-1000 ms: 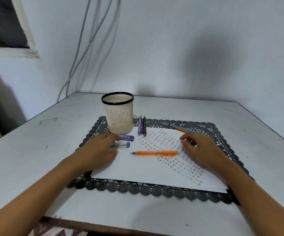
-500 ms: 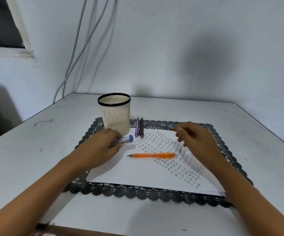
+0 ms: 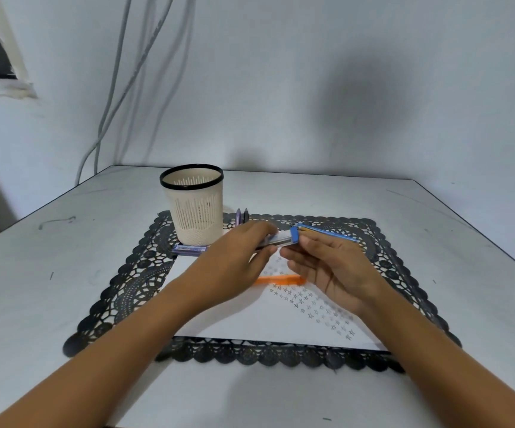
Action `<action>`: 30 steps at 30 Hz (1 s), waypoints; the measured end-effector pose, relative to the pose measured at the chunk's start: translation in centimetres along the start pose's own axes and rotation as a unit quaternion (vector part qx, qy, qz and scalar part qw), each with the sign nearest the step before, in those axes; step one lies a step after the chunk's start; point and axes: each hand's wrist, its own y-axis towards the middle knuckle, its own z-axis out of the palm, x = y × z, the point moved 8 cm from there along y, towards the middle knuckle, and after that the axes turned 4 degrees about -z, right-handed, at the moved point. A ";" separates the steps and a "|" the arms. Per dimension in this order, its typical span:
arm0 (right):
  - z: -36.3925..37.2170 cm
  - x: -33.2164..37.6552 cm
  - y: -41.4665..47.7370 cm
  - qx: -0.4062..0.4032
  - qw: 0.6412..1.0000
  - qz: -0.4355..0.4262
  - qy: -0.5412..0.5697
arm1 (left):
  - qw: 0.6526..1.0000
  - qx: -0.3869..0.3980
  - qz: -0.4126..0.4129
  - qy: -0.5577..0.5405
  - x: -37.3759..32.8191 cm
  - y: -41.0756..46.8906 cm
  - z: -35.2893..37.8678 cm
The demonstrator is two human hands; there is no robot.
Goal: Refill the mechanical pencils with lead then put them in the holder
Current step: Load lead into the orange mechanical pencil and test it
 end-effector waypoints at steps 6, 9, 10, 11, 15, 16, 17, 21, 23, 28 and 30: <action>-0.5 -0.9 0.2 -0.032 0.999 0.027 0.019 | 1.000 0.006 -0.006 0.000 0.2 -0.6 1.0; -0.6 -1.2 0.0 -0.056 0.997 0.035 0.027 | 1.000 0.004 0.012 0.014 -0.1 -0.8 1.1; -0.7 -1.2 0.0 -0.063 0.997 0.034 0.028 | 1.000 0.005 0.015 0.017 -0.1 -0.8 1.2; -0.7 -1.2 0.0 -0.070 0.997 0.033 0.029 | 1.000 0.005 0.017 0.019 -0.1 -0.8 1.2; -0.5 -1.2 -0.1 -0.079 0.996 0.029 0.020 | 0.999 0.012 0.024 0.027 0.0 -0.8 1.3; -0.5 -1.2 -0.1 -0.078 0.996 0.029 0.011 | 0.999 0.014 0.029 0.037 0.1 -0.9 1.3; -0.5 -1.2 -0.1 -0.078 0.997 0.027 0.000 | 0.998 0.013 0.034 0.049 0.2 -0.9 1.3; -0.5 -1.0 -0.3 -0.077 0.995 0.021 -0.058 | 0.995 -0.006 0.044 0.086 0.6 -1.1 0.9; -0.4 -1.1 -0.4 -0.070 0.994 0.028 -0.082 | 0.993 -0.016 0.047 0.103 0.8 -1.2 0.8; 0.0 -1.6 -0.7 -0.060 0.991 0.048 -0.111 | 0.985 -0.049 0.069 0.153 1.1 -1.3 0.7; 0.1 -1.6 -0.8 -0.061 0.990 0.050 -0.118 | 0.981 -0.052 0.080 0.171 1.2 -1.3 0.8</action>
